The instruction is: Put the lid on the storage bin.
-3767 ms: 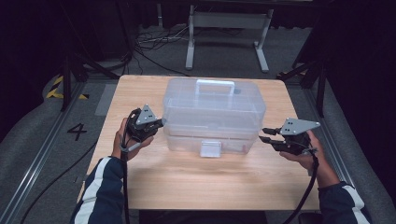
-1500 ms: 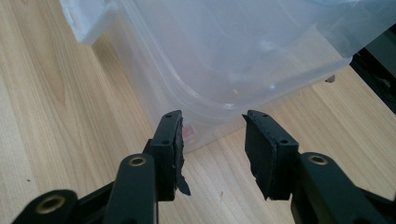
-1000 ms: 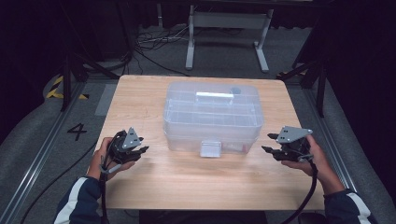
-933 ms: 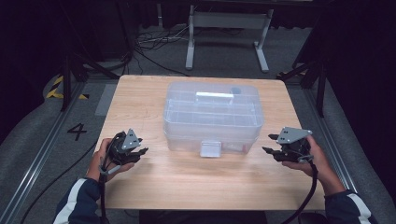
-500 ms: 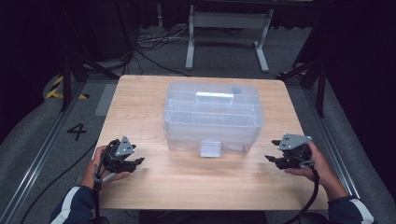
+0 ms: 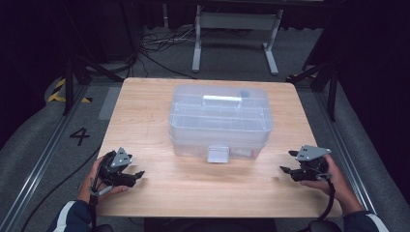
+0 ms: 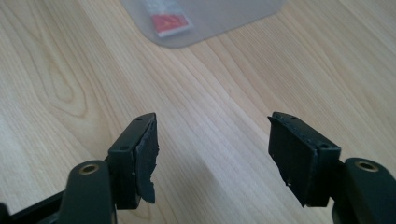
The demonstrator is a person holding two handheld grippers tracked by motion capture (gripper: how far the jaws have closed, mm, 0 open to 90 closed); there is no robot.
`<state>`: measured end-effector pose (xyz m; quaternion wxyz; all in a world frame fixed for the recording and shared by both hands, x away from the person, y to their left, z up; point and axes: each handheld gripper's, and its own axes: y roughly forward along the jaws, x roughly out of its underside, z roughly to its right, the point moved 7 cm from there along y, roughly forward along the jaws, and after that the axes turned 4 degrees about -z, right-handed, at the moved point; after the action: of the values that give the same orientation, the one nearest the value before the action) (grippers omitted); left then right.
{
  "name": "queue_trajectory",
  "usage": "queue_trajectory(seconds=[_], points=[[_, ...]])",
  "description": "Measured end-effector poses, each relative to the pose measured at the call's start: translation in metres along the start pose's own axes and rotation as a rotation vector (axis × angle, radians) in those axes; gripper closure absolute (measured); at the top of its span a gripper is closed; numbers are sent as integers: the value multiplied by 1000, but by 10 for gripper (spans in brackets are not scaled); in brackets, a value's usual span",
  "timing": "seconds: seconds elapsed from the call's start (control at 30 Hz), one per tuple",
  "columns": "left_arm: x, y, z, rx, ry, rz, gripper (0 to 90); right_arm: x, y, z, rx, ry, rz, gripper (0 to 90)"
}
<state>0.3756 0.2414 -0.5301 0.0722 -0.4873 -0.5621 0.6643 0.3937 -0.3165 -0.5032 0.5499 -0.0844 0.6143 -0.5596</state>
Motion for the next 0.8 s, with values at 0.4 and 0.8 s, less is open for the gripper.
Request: queue_trajectory(seconds=[0.4, 0.8], points=[[16, 3, -7, 20, -79, 4, 174, 37, 14, 8, -8, 177, 24, 261], [23, 6, -12, 45, -150, 63, 130, 47, 18, 13, -64, 312, 77, 197]])
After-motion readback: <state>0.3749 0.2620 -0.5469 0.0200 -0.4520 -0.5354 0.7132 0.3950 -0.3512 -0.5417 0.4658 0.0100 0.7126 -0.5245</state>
